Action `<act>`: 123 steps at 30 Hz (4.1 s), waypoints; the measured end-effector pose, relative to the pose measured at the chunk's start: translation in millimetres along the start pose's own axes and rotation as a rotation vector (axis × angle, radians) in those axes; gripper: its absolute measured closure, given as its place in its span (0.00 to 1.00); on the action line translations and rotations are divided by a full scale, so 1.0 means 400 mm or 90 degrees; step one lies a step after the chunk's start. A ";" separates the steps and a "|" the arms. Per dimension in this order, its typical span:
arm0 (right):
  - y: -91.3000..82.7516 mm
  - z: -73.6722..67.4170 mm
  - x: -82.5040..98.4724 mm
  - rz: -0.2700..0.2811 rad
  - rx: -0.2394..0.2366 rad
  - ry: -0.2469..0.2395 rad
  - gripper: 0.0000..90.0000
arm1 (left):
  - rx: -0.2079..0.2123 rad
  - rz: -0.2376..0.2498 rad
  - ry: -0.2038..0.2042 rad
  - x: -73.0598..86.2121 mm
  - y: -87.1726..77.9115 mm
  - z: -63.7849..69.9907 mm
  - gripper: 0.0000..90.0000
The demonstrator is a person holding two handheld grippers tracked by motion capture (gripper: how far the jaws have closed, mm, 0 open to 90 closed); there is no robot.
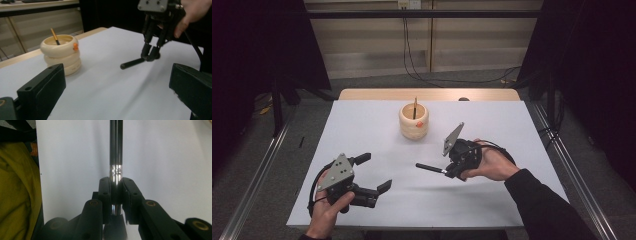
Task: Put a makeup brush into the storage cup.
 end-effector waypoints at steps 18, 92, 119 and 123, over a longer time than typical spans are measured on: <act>0.009 -0.007 0.010 -0.012 -0.005 -0.002 0.87 | 0.056 -0.100 0.049 -0.009 0.070 0.014 0.04; 0.044 -0.057 -0.044 -0.033 -0.039 -0.081 0.87 | 0.263 -0.425 0.177 0.083 0.236 0.082 0.76; 0.047 -0.062 -0.044 -0.013 -0.050 -0.123 0.86 | 0.309 -0.431 0.190 0.094 0.234 0.105 0.88; 0.049 -0.065 -0.040 -0.020 -0.054 -0.123 0.86 | 0.313 -0.438 0.193 0.097 0.233 0.107 0.88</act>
Point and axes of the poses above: each handheld gripper's, and its own axes: y roughly forward along the jaws, x roughly out of its underside, z roughly to its right, the point moved 10 cm from there along y, roughly forward along the jaws, and after that the axes turned 1 degree about x, right-handed, at the moved point
